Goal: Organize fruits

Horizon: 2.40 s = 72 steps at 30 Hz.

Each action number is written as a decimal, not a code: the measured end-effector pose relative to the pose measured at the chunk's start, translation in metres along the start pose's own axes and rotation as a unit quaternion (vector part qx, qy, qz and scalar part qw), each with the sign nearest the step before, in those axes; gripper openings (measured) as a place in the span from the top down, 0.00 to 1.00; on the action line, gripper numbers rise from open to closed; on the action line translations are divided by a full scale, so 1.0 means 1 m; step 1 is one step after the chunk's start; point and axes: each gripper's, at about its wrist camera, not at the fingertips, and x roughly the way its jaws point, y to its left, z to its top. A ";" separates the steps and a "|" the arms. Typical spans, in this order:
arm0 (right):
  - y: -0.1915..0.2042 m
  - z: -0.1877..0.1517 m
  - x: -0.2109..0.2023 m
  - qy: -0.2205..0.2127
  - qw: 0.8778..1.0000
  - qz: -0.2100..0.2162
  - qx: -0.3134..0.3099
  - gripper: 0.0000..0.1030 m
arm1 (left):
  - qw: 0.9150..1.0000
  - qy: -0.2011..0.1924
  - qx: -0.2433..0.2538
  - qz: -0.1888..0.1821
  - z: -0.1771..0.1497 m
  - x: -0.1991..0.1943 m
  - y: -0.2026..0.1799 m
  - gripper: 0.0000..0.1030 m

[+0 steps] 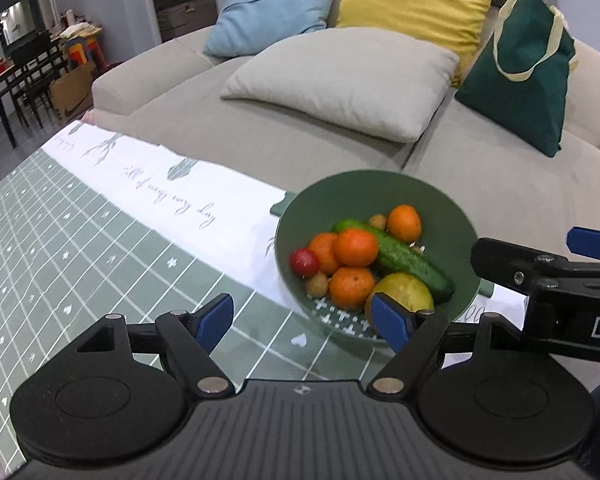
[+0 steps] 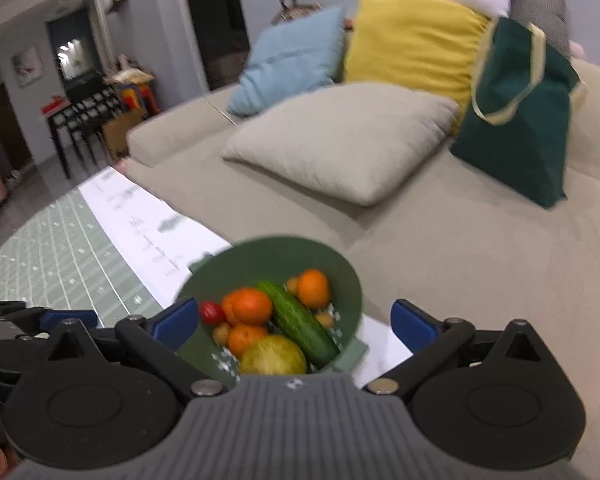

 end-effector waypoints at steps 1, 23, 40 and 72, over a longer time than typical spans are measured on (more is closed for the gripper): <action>0.000 -0.001 0.000 0.004 1.000 -0.006 -0.002 0.05 | 1.000 0.003 -0.004 0.002 -0.002 0.000 0.001 0.11; 0.003 -0.008 0.006 0.042 0.998 -0.027 -0.030 0.05 | 1.000 -0.001 -0.025 0.013 0.001 -0.010 0.011 0.12; 0.002 -0.008 0.011 0.052 0.998 -0.030 -0.025 0.05 | 1.000 -0.002 -0.016 0.014 0.001 -0.011 0.010 0.12; 0.000 -0.009 0.012 0.053 0.998 -0.033 -0.028 0.05 | 1.000 -0.001 -0.017 0.014 0.000 -0.010 0.009 0.12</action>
